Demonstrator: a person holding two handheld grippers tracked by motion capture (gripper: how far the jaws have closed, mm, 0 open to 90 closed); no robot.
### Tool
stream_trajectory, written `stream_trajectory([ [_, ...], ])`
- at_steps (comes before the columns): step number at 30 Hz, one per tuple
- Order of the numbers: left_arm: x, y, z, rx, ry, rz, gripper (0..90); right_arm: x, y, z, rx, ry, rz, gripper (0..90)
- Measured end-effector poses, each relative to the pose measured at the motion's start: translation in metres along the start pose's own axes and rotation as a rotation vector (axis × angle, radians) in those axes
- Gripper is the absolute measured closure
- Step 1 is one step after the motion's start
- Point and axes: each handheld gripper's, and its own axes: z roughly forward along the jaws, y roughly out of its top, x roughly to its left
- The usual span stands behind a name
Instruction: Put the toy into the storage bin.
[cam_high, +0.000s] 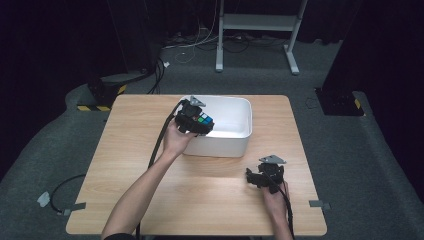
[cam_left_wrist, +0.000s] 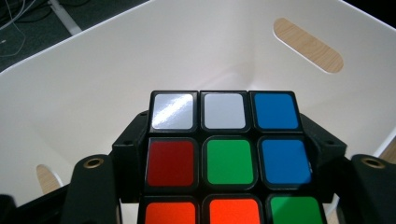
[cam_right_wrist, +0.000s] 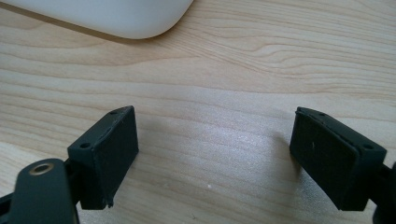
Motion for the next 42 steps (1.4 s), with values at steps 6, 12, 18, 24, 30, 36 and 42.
stream_trajectory([
  [6, 0.005, -0.006, -0.002, -0.010, 0.004, -0.019, 33.6, 0.000, 0.000, 0.000, 0.000, 0.000, 0.000, 15.3],
  [12, 0.011, -0.010, -0.003, -0.004, 0.005, -0.035, 33.6, 0.000, 0.000, 0.000, 0.000, 0.000, 0.000, 15.3],
  [18, 0.016, -0.014, -0.009, -0.012, 0.018, -0.049, 33.6, 0.000, 0.000, 0.000, 0.000, 0.000, 0.000, 15.3],
  [24, 0.019, -0.016, -0.012, -0.014, 0.029, -0.047, 33.6, 0.000, 0.000, 0.000, 0.000, 0.000, 0.000, 15.3],
  [30, 0.023, -0.018, -0.016, -0.006, 0.039, -0.042, 33.6, 0.000, 0.000, 0.000, 0.000, 0.000, 0.000, 15.3],
  [36, 0.028, -0.021, -0.018, 0.001, 0.045, -0.046, 33.6, 0.000, 0.000, 0.000, 0.000, 0.000, 0.001, 15.3],
  [42, 0.032, -0.022, -0.022, -0.004, 0.046, -0.054, 33.6, 0.000, 0.000, 0.000, 0.000, 0.000, 0.002, 15.3],
])
